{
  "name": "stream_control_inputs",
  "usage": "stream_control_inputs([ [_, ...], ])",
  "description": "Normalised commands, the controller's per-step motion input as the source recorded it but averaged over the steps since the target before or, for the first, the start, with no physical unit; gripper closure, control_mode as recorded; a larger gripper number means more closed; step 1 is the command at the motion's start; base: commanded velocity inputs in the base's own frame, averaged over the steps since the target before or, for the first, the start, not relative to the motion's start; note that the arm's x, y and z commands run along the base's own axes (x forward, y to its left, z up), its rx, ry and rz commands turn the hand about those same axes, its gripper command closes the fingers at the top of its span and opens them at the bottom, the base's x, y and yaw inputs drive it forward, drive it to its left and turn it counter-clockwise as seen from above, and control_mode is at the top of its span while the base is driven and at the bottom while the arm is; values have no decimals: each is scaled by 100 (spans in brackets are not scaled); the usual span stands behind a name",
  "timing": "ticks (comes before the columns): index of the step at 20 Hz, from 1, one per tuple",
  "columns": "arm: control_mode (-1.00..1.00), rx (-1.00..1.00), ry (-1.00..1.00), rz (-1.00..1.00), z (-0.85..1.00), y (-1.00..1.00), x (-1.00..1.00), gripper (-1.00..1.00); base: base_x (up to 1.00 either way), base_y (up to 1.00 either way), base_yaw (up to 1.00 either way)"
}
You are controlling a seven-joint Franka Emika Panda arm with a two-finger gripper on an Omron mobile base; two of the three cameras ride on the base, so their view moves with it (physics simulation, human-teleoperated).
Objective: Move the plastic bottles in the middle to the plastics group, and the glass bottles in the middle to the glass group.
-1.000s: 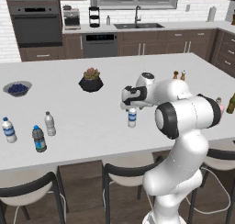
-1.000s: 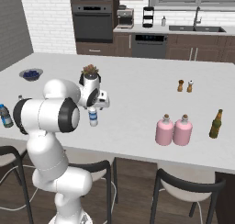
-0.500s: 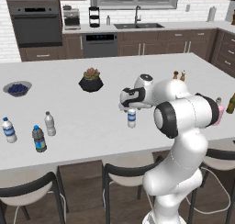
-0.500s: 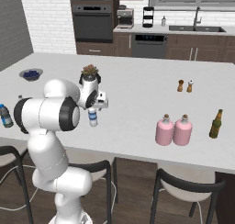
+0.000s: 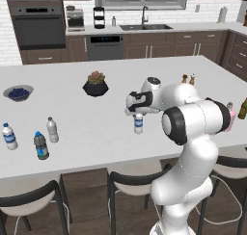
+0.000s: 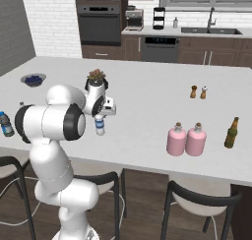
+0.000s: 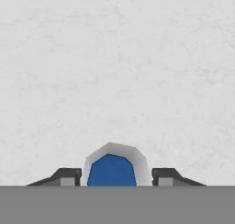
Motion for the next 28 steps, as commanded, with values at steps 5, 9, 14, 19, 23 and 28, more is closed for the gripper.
stream_control_inputs([
  [5,-100,0,-7,2,13,11,-28,100,0,0,0],
  [9,-100,1,-5,9,45,50,-40,100,0,0,0],
  [14,-100,0,0,10,39,90,-15,100,0,0,0],
  [19,-100,0,0,12,28,100,0,100,0,0,0],
  [23,-100,0,4,17,14,100,-12,100,0,0,0],
  [28,-100,0,1,24,-1,68,-45,100,0,0,0],
])
